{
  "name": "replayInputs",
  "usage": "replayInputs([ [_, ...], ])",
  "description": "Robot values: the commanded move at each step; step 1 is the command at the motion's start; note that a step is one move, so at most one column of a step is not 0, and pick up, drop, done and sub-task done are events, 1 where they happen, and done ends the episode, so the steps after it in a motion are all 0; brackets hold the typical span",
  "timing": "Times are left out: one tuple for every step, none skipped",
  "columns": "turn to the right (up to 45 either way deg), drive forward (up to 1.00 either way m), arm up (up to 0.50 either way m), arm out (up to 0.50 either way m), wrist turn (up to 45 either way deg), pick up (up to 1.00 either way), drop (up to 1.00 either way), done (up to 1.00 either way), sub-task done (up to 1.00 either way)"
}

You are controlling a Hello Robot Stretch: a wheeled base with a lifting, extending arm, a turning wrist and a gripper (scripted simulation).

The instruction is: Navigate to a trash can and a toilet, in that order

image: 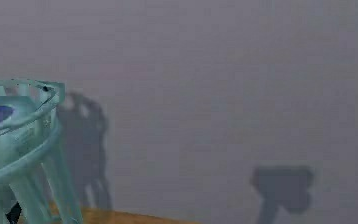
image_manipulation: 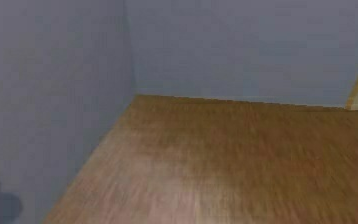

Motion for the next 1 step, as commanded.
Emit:
replayInputs([
  [-45.0,0.00,0.00,0.00,0.0,0.00,0.00,0.00,0.00],
])
